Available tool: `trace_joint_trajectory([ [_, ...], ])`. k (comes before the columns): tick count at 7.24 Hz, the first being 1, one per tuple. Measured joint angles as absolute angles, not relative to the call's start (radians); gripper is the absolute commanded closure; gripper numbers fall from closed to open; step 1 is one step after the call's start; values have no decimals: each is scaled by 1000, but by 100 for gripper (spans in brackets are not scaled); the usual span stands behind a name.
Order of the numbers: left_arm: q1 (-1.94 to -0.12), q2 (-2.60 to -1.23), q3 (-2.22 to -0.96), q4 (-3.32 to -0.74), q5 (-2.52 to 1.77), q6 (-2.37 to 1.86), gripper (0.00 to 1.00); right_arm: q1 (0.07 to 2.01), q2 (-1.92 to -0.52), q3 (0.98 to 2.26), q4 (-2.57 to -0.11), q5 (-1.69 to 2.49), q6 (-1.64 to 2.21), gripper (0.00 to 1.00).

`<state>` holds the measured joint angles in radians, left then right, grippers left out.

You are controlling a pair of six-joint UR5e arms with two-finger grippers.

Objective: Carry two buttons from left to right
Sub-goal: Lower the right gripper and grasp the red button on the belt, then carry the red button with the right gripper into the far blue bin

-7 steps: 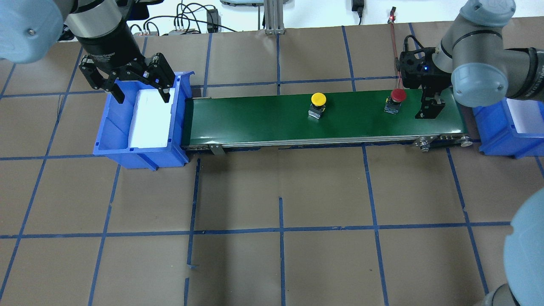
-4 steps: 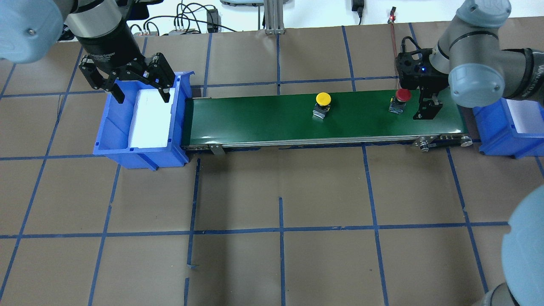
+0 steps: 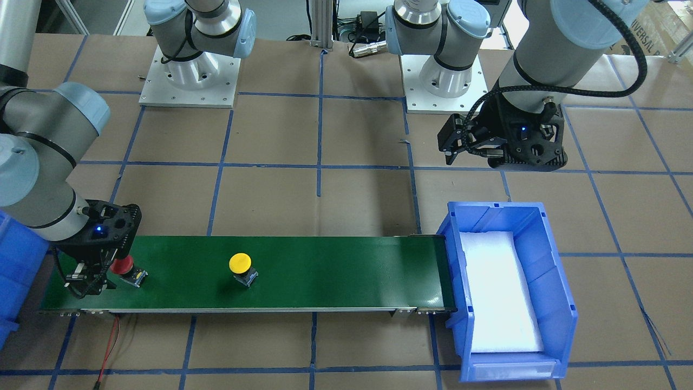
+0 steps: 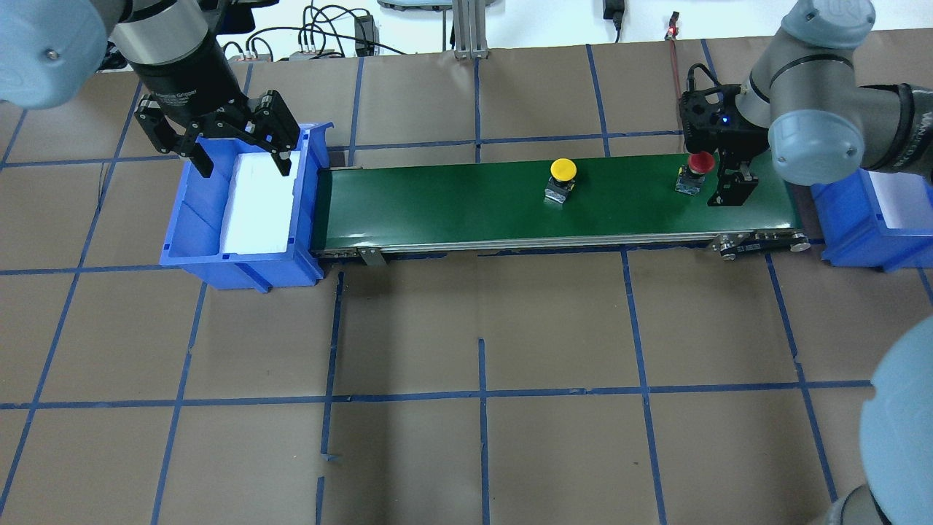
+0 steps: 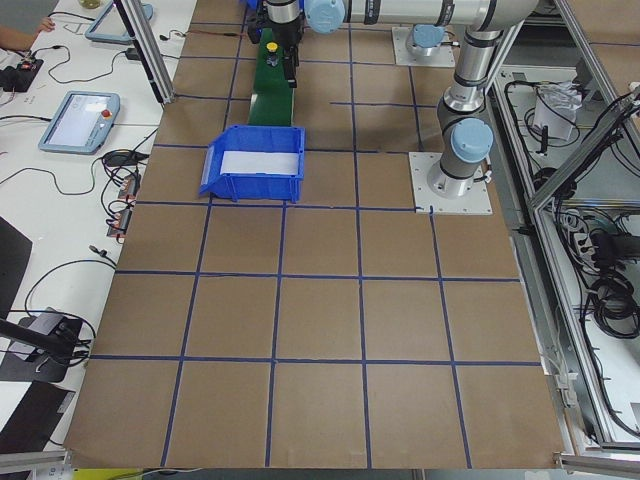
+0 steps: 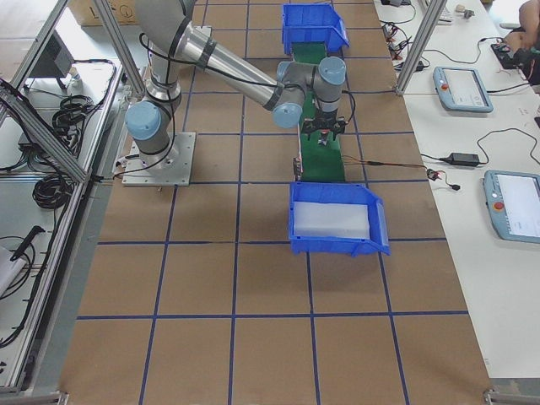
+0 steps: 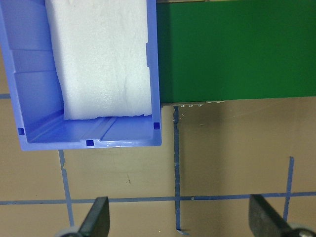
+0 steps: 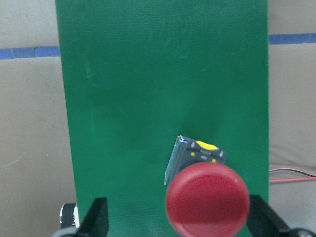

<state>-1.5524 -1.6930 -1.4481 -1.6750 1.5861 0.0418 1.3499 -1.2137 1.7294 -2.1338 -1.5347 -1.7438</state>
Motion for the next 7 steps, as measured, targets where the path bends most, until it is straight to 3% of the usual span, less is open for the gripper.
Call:
trace_joint_trajectory([
  [2, -1552, -1695, -1448, -1675, 1587, 41, 0, 1350, -1209, 1730, -2134, -1535, -1750, 41],
  [3, -1552, -1696, -1448, -1675, 1586, 41, 0, 1349, -1204, 1728, -2136, -1536, -1766, 70],
  [4, -1552, -1696, -1448, -1675, 1586, 41, 0, 1349, -1200, 1726, -2138, -1537, -1781, 82],
  [5, -1552, -1697, -1448, -1675, 1586, 41, 0, 1348, -1199, 1724, -2139, -1537, -1787, 87],
  [7, -1552, -1697, -1448, -1675, 1586, 41, 0, 1346, -1205, 1711, -2137, -1550, -1793, 89],
])
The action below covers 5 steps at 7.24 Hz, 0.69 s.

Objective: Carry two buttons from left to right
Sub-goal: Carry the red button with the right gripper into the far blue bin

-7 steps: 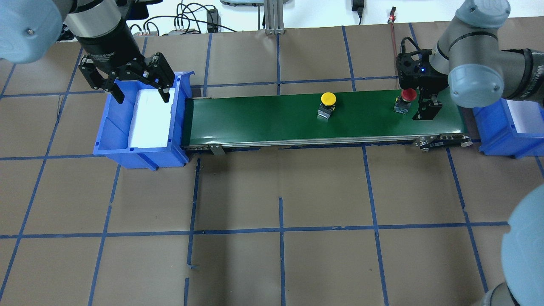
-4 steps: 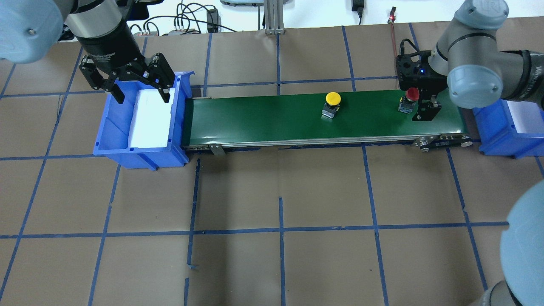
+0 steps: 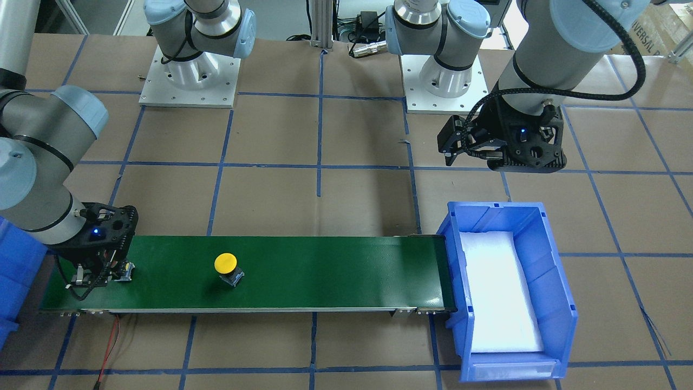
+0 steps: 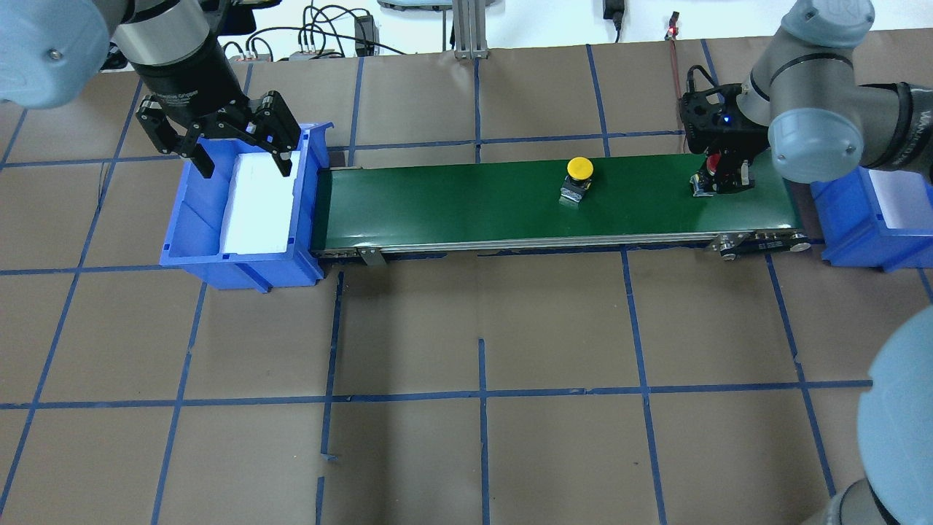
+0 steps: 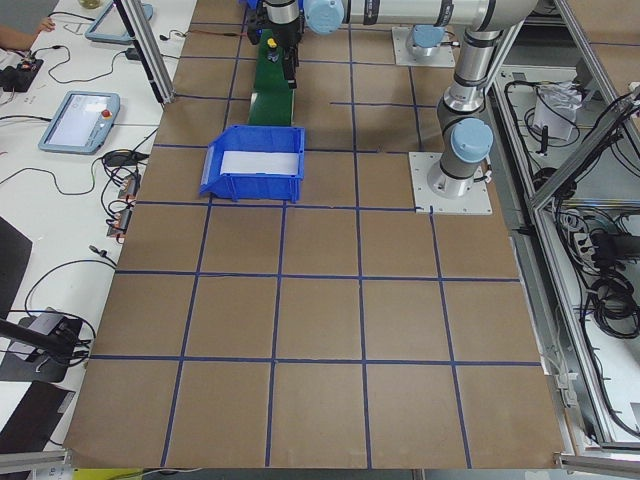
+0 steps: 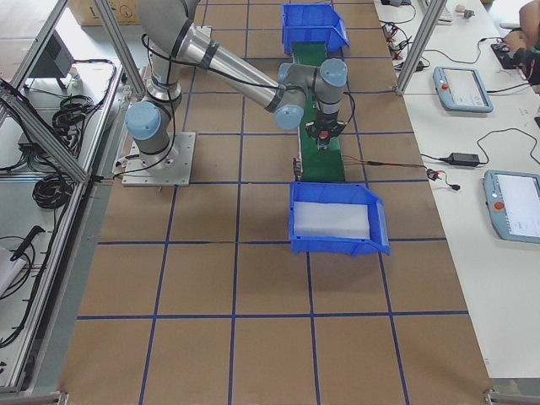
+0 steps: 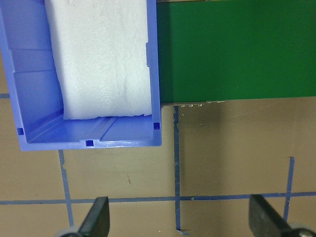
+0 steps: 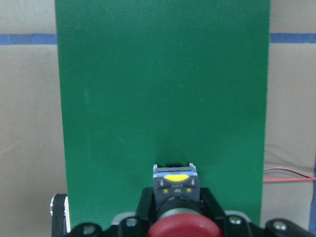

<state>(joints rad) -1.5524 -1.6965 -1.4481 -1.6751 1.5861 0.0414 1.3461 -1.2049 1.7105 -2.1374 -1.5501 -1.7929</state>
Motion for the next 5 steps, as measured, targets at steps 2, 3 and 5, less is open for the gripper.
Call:
trace_joint_trajectory([
  [2, -1553, -1697, -1449, -1675, 1586, 41, 0, 1337, -1212, 1636, -2068, -1564, -1797, 89],
  [3, -1553, -1696, -1449, -1675, 1586, 41, 0, 1321, -1209, 1562, -1993, -1567, -1798, 89],
  [5, -1554, -1695, -1449, -1676, 1587, 41, 0, 1228, -1196, 1408, -1851, -1569, -1858, 90],
])
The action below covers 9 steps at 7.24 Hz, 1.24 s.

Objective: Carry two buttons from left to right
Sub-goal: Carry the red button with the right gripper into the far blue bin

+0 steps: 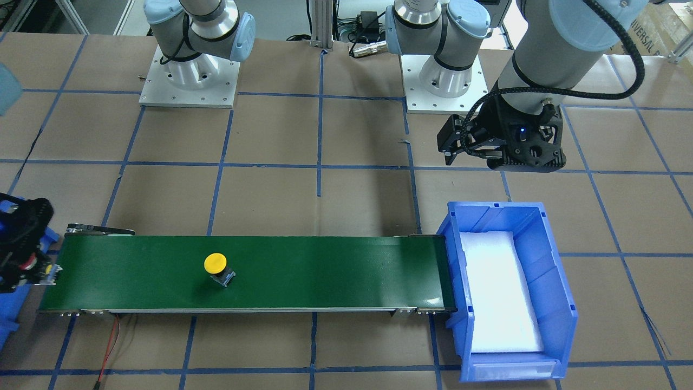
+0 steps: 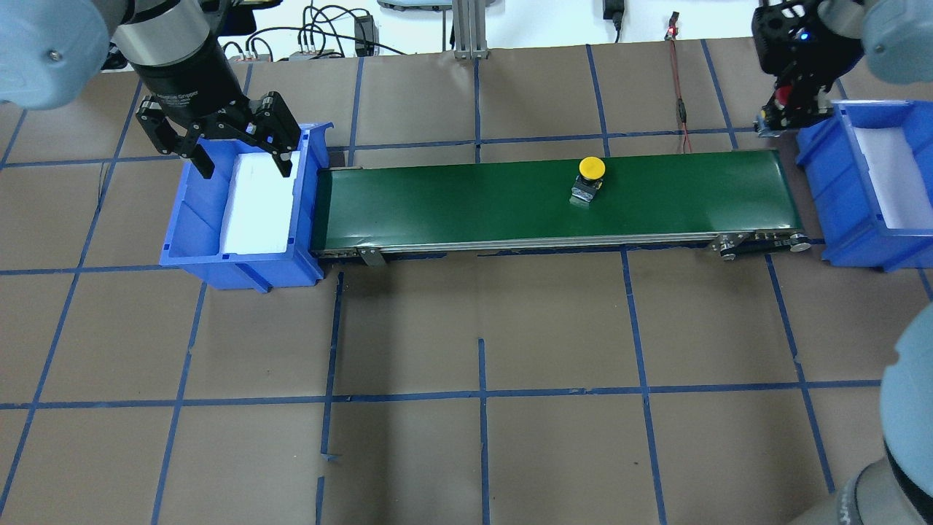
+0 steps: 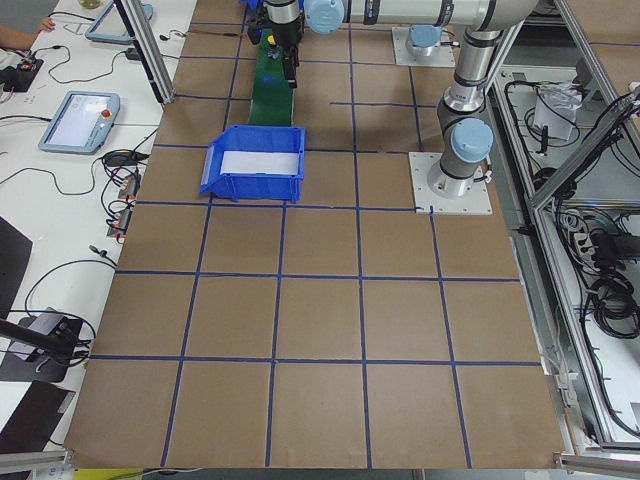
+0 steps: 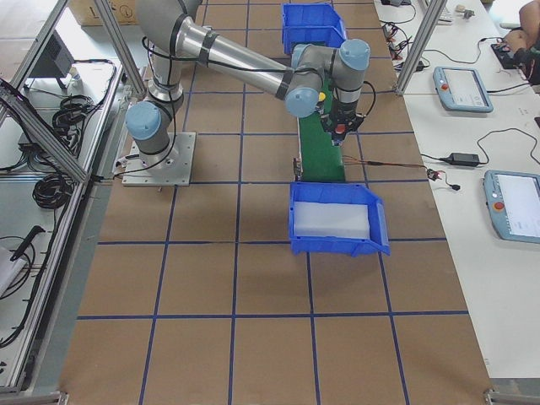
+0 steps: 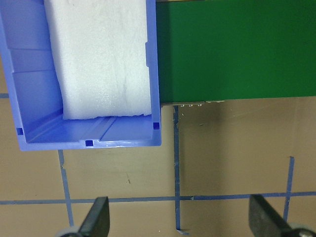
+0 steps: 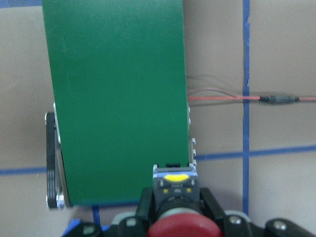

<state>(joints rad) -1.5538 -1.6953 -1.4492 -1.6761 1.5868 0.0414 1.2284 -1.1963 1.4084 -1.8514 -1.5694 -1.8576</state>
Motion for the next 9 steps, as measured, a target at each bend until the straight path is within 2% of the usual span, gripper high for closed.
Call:
trace_joint_trajectory([
  [4, -1554, -1693, -1449, -1676, 1587, 41, 0, 951, -1100, 1360, -1907, -1579, -2248, 91],
  [6, -1554, -1693, -1449, -1675, 1586, 41, 0, 905, -1014, 1362, -1961, -1583, -2307, 88],
  [8, -1554, -1694, -1449, -1674, 1585, 41, 0, 898, -968, 1371, -1970, -1580, -2313, 73],
  [9, -1554, -1695, -1448, -1675, 1584, 39, 0, 898, -952, 1376, -1981, -1578, -2313, 42],
])
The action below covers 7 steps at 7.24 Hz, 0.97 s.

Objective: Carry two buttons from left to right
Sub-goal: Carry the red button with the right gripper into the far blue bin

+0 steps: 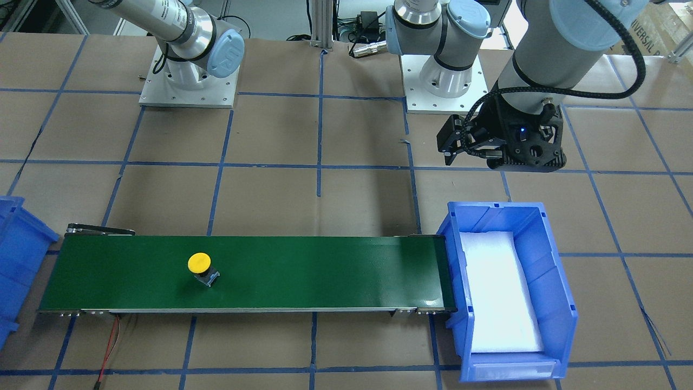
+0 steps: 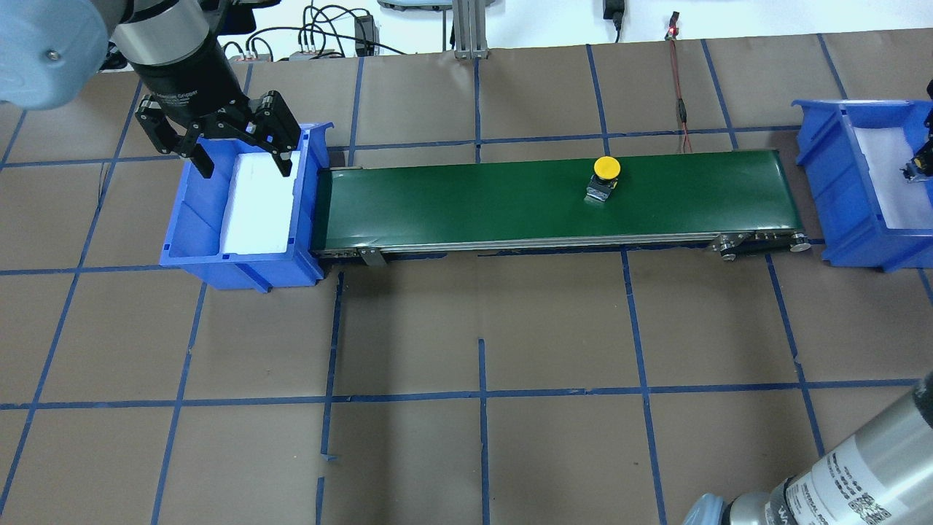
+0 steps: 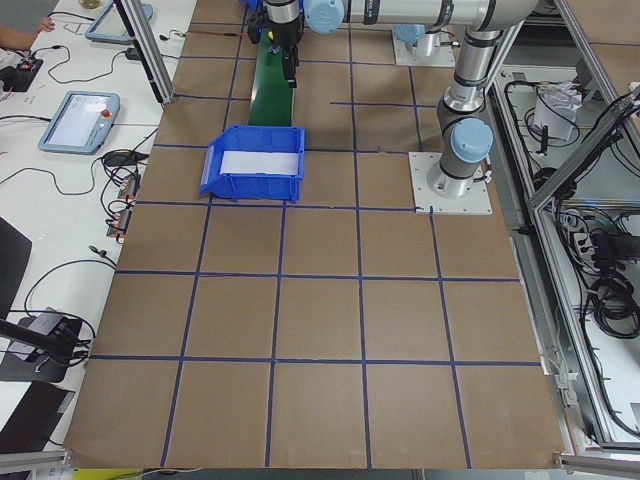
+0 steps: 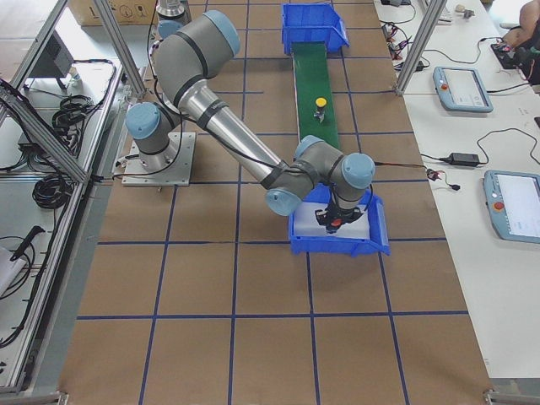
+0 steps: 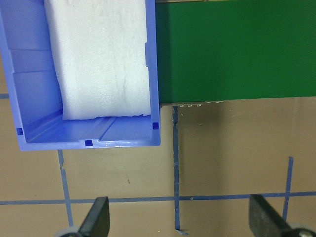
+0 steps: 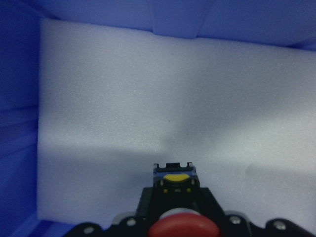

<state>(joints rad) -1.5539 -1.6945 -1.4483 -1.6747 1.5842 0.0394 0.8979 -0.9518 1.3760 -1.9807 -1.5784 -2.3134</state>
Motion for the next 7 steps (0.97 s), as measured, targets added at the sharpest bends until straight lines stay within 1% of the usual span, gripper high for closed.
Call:
trace_joint_trajectory([
  [1, -1554, -1695, -1448, -1675, 1584, 39, 0, 898, -934, 1378, -2002, -1576, -2318, 6],
  [2, -1554, -1694, -1448, -1675, 1584, 38, 0, 897, -921, 1378, -2021, -1571, -2323, 0],
  [4, -1555, -1694, -1448, -1675, 1583, 38, 0, 896, -924, 1370, -2020, -1572, -2329, 0],
  [5, -1554, -1692, -1448, -1674, 1583, 38, 0, 897, -947, 1366, -1995, -1572, -2327, 0],
  [7, -1554, -1691, -1449, -1675, 1584, 39, 0, 921, -1046, 1365, -1882, -1563, -2304, 0],
])
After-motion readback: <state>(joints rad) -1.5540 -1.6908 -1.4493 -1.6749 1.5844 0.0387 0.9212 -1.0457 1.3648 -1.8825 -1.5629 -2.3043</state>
